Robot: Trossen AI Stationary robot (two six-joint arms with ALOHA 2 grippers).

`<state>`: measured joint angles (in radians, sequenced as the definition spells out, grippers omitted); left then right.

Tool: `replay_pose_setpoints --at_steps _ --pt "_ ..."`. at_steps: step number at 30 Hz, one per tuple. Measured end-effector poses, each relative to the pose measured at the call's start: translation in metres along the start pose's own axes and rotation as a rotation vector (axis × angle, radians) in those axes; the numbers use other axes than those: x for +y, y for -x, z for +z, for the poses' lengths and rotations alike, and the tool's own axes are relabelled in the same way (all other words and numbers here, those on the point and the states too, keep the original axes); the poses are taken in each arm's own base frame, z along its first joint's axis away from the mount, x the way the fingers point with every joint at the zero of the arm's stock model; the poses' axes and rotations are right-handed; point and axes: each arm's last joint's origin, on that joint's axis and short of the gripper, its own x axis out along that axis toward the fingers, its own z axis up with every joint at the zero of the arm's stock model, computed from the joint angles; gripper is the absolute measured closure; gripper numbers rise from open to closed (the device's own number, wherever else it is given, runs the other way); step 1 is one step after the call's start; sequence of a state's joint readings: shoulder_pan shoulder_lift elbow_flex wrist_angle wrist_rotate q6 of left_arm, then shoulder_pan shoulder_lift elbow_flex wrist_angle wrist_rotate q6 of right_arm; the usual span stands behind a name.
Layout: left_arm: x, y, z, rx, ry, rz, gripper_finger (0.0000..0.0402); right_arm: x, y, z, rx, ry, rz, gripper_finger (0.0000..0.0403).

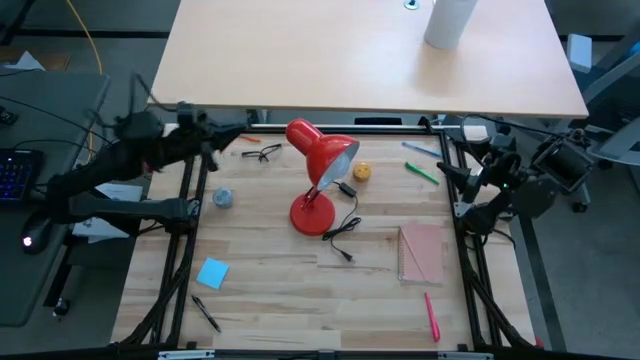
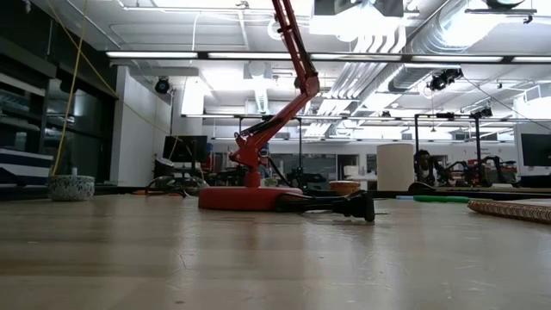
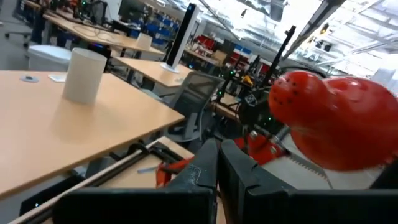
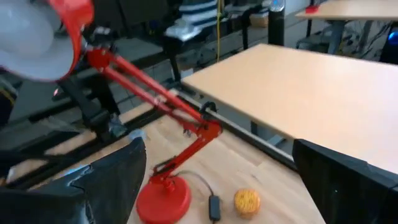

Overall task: Screw lightbulb
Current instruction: Insert the lightbulb into the lamp

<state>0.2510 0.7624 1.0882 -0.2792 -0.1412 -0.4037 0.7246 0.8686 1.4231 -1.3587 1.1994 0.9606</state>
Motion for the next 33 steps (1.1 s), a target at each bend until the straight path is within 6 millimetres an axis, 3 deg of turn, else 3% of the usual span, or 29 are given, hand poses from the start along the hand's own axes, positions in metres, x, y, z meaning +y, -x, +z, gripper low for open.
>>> replay_pose_setpoints --at_steps 7,14,19,25,33 --pt "0.007 0.048 0.0 0.048 -0.09 0.014 0.0402 0.003 0.0 0.008 -0.127 -0.041 -0.062 0.0009" --pt "0.021 0.074 -0.033 0.043 -0.1 -0.127 0.0402 0.024 -0.012 0.011 -0.155 -0.117 -0.107 0.0009" --pt "0.031 0.068 -0.07 -0.016 0.01 -0.325 0.0401 0.044 -0.029 0.007 -0.144 -0.129 -0.157 0.0009" --pt "0.037 0.053 -0.096 -0.033 0.035 -0.404 0.0402 0.069 -0.052 0.002 -0.107 -0.268 -0.154 0.0009" --pt "0.034 0.044 -0.09 -0.115 -0.028 -0.422 0.0402 0.102 -0.082 0.003 -0.165 -0.403 -0.148 0.0009"
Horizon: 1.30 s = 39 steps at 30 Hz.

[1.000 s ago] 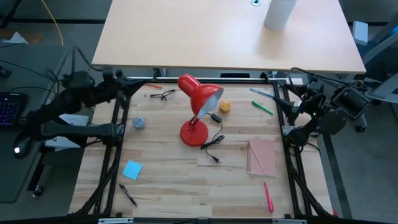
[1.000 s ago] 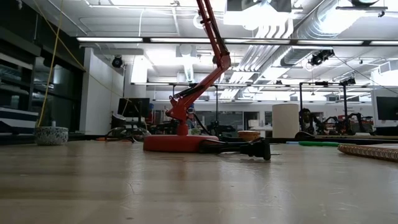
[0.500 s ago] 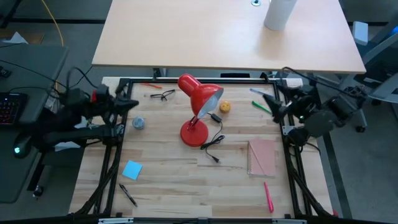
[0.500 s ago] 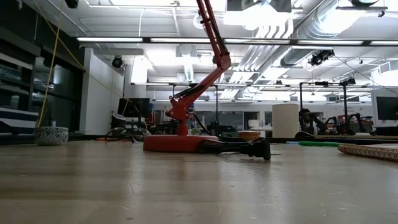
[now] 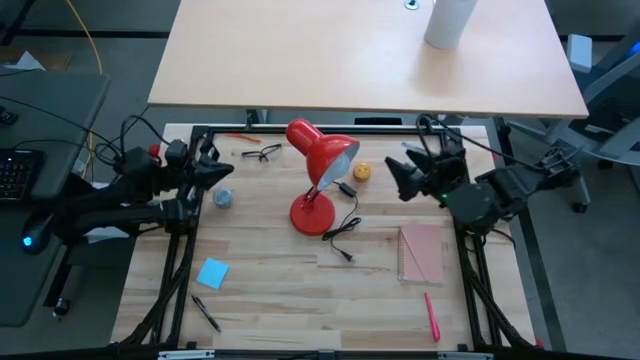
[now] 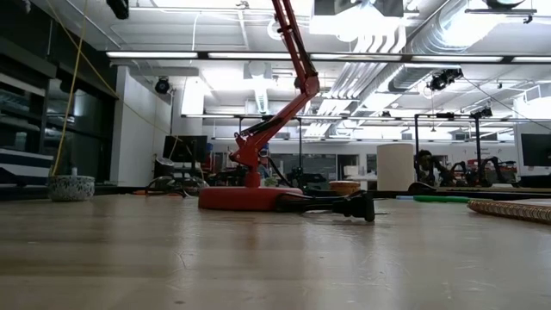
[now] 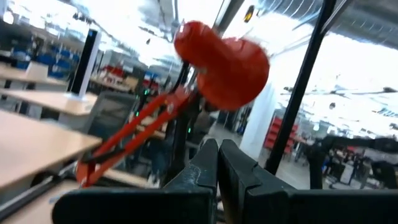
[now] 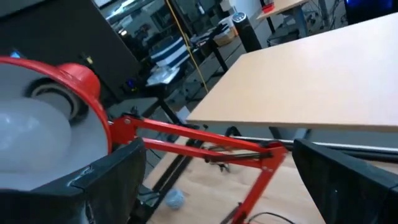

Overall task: Screw lightbulb
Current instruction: Insert the lightbulb into the lamp

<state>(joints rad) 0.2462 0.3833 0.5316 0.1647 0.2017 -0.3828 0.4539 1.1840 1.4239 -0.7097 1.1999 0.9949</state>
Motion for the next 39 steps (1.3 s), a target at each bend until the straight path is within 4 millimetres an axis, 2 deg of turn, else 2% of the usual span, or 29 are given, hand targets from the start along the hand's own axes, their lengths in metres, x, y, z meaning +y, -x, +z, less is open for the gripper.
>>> replay_pose_setpoints --at_steps 7,15,22,27,31,35,39 --pt "0.001 -0.008 0.003 -0.047 -0.001 -0.004 0.0402 0.013 -0.014 -0.013 0.024 0.138 0.016 0.0009" --pt "0.006 -0.023 0.017 -0.195 0.026 0.137 0.0402 0.024 -0.019 -0.003 0.07 0.196 0.17 0.0009" --pt "0.019 -0.067 0.039 -0.062 -0.032 0.186 0.0401 0.033 -0.004 0.004 0.092 0.32 0.288 0.0009" --pt "0.028 -0.095 0.079 -0.046 -0.177 0.23 0.0401 0.034 0.008 0.008 0.153 0.353 0.339 0.0009" --pt "0.048 -0.119 0.104 0.016 -0.211 0.25 0.0402 0.035 0.014 0.01 0.159 0.352 0.357 0.0009" --pt "0.074 -0.146 0.111 0.097 -0.197 0.168 0.0402 0.036 0.019 0.008 0.167 0.366 0.376 0.0016" --pt "0.093 -0.168 0.112 0.167 -0.176 0.042 0.0401 0.037 0.024 0.006 0.176 0.371 0.396 0.0045"
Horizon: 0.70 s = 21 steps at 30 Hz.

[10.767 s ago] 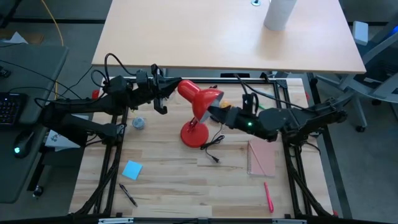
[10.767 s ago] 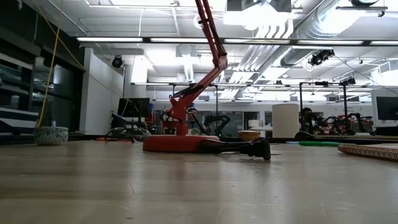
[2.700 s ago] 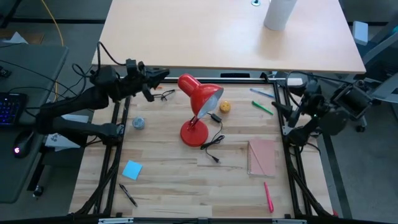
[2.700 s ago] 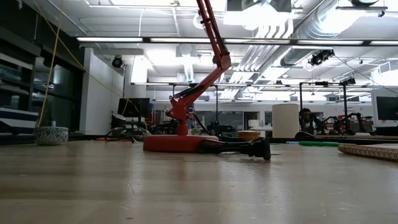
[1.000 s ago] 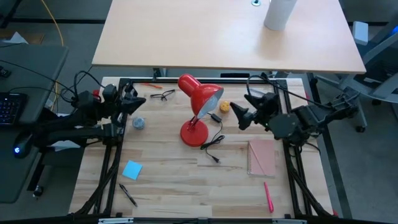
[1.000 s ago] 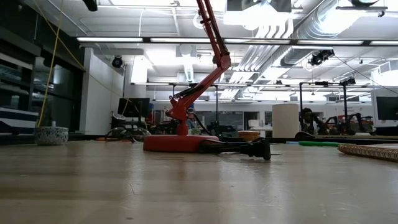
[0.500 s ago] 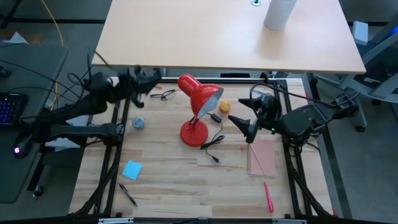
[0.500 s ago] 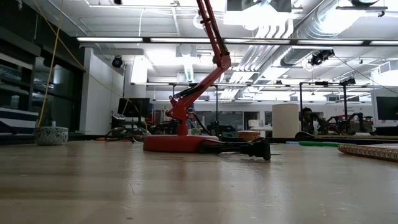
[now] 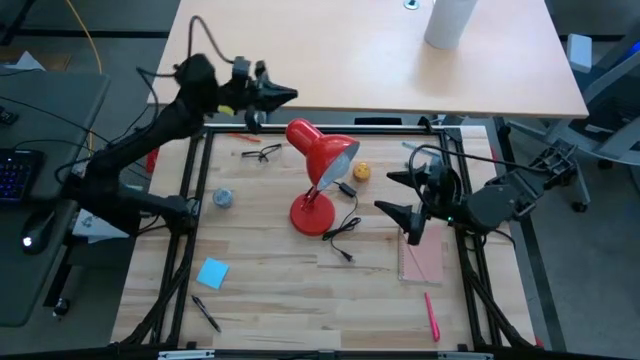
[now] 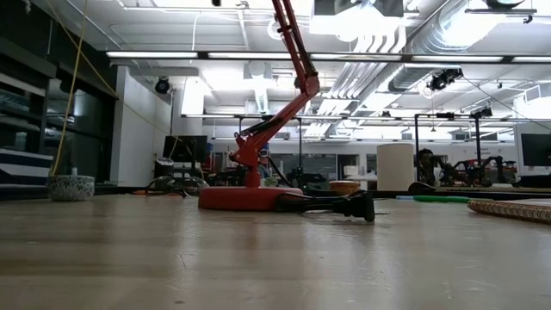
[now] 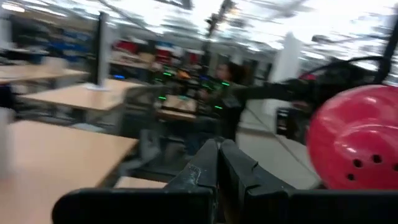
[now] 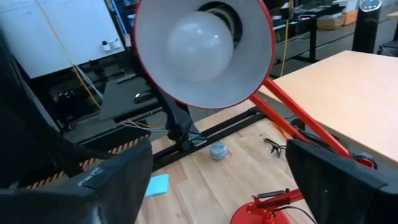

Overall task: Screw lightbulb
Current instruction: Insert the lightbulb into the lamp

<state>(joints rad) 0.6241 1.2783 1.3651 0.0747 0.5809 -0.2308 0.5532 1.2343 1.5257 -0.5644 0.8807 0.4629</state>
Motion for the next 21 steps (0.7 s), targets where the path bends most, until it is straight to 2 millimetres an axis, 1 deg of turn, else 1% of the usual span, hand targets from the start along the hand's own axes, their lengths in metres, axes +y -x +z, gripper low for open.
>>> replay_pose_setpoints --at_steps 4,8,11,15,16,21 --pt "0.009 -0.011 0.005 0.022 -0.06 -0.126 0.0401 0.003 0.004 -0.001 -0.005 0.004 0.002 0.0092" --pt "0.019 -0.014 0.005 0.033 -0.063 -0.131 0.0401 0.005 0.009 -0.002 -0.036 0.013 -0.05 0.016" --pt "0.021 -0.013 0.005 0.047 -0.062 -0.186 0.0402 0.006 0.012 -0.003 -0.062 0.03 -0.092 0.0236" --pt "0.018 -0.012 0.005 0.063 -0.054 -0.268 0.0401 0.006 0.015 -0.003 -0.092 0.033 -0.146 0.0369" --pt "0.015 -0.014 0.004 0.068 -0.053 -0.294 0.0402 0.006 0.016 -0.003 -0.098 0.032 -0.155 0.0385" --pt "0.002 -0.021 0.001 0.066 -0.094 -0.357 0.0402 0.005 0.016 -0.002 -0.119 0.004 -0.192 0.0397"
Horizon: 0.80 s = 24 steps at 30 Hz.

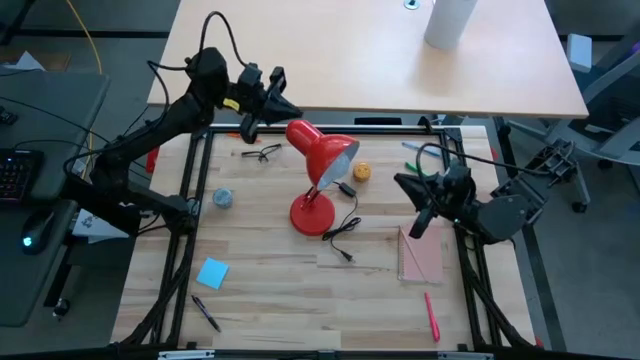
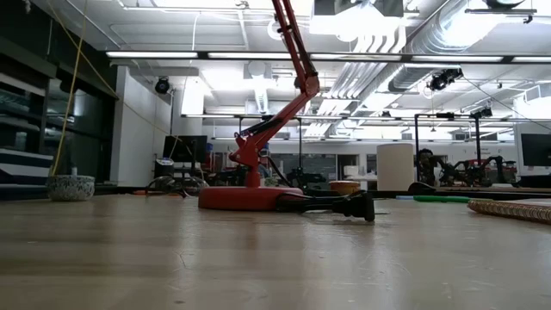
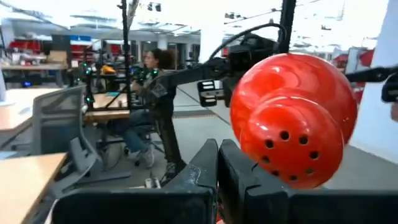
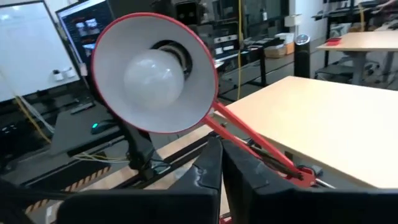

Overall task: Screw lightbulb
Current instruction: Insert the lightbulb into the lamp

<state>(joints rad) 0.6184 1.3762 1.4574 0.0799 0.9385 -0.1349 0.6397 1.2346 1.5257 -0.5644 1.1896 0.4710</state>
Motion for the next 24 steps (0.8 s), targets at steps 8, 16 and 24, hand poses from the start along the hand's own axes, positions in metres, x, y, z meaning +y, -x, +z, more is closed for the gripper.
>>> replay_pose_setpoints --at_steps 8,16,24 --pt "0.0 -0.005 0.004 -0.052 -0.091 0.072 0.0401 0.0 -0.002 -0.001 -0.01 -0.017 -0.025 0.0402" --pt "-0.005 -0.022 -0.002 -0.053 -0.065 -0.027 0.0401 0.006 -0.005 -0.005 -0.01 -0.016 -0.032 0.0402" --pt "-0.009 -0.024 -0.002 -0.047 -0.018 -0.073 0.0401 0.007 -0.006 -0.006 -0.011 -0.014 -0.035 0.0403"
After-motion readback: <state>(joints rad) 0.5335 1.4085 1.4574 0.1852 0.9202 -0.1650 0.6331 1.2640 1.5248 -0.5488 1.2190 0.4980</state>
